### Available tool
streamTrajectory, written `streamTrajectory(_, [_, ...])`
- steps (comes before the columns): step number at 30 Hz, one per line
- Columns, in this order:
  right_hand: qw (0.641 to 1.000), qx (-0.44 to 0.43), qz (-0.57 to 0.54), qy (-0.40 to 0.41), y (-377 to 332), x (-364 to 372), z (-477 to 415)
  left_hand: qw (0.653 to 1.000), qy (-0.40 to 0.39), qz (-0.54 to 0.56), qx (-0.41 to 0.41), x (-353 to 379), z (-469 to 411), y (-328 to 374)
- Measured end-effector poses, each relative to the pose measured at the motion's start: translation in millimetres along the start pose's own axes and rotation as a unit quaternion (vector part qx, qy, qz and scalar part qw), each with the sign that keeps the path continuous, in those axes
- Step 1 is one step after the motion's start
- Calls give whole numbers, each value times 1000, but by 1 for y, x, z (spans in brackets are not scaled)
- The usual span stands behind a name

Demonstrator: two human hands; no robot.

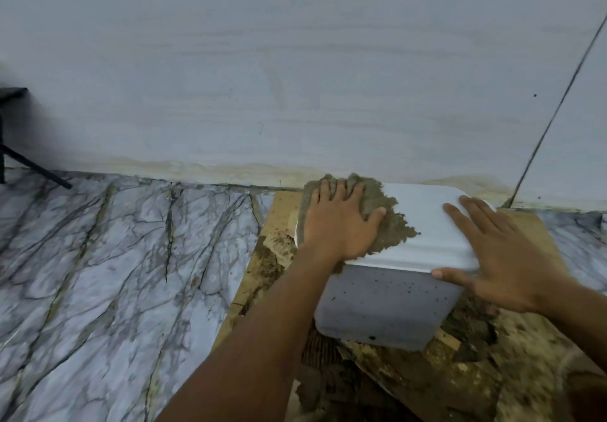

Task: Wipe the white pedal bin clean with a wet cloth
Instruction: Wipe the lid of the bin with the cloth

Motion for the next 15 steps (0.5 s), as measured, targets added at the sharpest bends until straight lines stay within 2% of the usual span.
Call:
streamTrajectory(2, [1000, 2, -9, 4, 1, 0, -4, 1000, -20, 23, 0, -1, -21, -18])
streamTrajectory(4, [1000, 1, -20, 4, 3, -1, -7, 994, -50, 93, -31, 4, -32, -38])
streamTrajectory(7, [1000, 1, -24, 5, 8, 0, -7, 987, -42, 145, -56, 5, -25, -44])
streamTrajectory(10, [1000, -2, -24, 6, 10, 1, -6, 985, 17, 149, -90, 5, -2, -38])
streamTrajectory(15, [999, -12, -27, 16, 7, 1, -2, 972, 160, 90, -146, 12, 58, -9])
Point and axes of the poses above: each hand's wrist, its own z-axis away from the middle knuckle, its own x-axis out of the palm, y = z × x, the point moved 9 cm from there along -z, towards the middle knuckle, and after that the axes turned 13 degrees about -z, right-handed, at the moved point
